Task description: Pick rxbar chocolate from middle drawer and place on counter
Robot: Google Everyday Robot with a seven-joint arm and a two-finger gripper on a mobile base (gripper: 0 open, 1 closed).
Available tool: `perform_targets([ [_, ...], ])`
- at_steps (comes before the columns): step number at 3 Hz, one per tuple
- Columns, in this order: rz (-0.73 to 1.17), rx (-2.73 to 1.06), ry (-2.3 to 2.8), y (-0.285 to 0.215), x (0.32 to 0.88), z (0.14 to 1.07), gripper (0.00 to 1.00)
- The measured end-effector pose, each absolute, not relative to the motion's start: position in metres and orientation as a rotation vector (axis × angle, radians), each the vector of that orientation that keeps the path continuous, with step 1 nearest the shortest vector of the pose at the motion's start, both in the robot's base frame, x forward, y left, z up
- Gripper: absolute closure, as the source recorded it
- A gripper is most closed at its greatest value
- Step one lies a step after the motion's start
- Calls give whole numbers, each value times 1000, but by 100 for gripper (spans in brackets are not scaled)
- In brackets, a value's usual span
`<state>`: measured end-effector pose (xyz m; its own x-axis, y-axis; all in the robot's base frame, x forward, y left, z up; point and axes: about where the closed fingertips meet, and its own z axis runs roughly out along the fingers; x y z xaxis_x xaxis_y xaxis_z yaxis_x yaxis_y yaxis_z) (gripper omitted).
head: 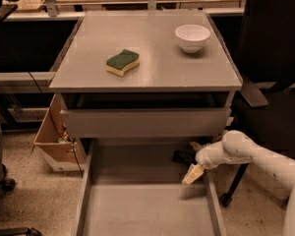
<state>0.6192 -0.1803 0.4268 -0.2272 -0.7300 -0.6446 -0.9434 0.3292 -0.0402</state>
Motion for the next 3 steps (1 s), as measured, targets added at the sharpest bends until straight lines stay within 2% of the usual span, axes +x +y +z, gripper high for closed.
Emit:
perform_targets([
  [3,480,-1397,2117,-199,652,388,0],
])
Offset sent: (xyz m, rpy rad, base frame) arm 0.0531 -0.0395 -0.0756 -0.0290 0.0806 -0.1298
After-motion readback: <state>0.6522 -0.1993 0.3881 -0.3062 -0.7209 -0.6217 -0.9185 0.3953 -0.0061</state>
